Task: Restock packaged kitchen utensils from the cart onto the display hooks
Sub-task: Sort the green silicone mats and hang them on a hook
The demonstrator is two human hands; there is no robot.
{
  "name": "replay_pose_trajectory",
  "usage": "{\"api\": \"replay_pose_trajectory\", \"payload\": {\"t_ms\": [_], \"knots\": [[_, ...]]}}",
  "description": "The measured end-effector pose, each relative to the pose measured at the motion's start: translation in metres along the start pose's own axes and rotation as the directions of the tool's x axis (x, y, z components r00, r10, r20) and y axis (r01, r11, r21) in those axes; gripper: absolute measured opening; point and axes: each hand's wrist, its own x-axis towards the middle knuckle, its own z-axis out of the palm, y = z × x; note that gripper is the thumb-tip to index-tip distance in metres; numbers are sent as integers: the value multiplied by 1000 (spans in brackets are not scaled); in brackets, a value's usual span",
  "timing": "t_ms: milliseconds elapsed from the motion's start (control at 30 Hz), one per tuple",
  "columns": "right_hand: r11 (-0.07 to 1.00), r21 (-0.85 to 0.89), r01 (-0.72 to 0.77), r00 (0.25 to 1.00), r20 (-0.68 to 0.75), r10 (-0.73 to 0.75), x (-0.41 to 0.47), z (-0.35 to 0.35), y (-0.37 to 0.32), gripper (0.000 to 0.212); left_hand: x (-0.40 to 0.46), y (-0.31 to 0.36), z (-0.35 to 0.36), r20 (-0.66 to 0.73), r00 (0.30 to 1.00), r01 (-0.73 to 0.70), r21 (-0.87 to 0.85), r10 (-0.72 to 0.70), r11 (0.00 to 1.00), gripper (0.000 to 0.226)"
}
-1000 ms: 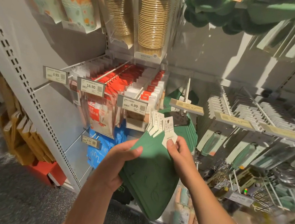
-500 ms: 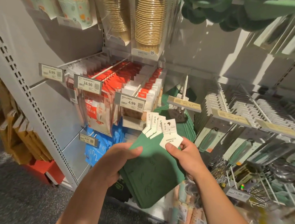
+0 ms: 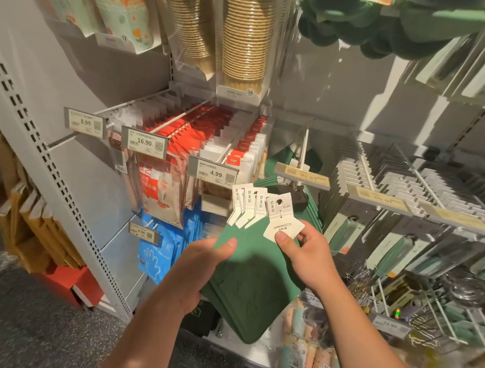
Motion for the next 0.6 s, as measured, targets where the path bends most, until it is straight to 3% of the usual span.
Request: {"api": "replay_pose_trajectory", "payload": {"t_ms": [133, 300, 600], "knots": [[999, 23, 40, 996, -82, -38, -4, 4, 1, 33, -2, 1, 1, 7, 1000, 2, -28, -1, 1000, 22], [993, -99, 63, 974, -209, -83, -8, 7, -5, 25, -4, 2, 2, -11, 1000, 8, -73, -8, 997, 22], [1000, 30, -3, 993, -115, 6, -15, 17, -4, 25, -6, 0, -1, -12, 999, -39, -135, 38, 990, 23]]}}
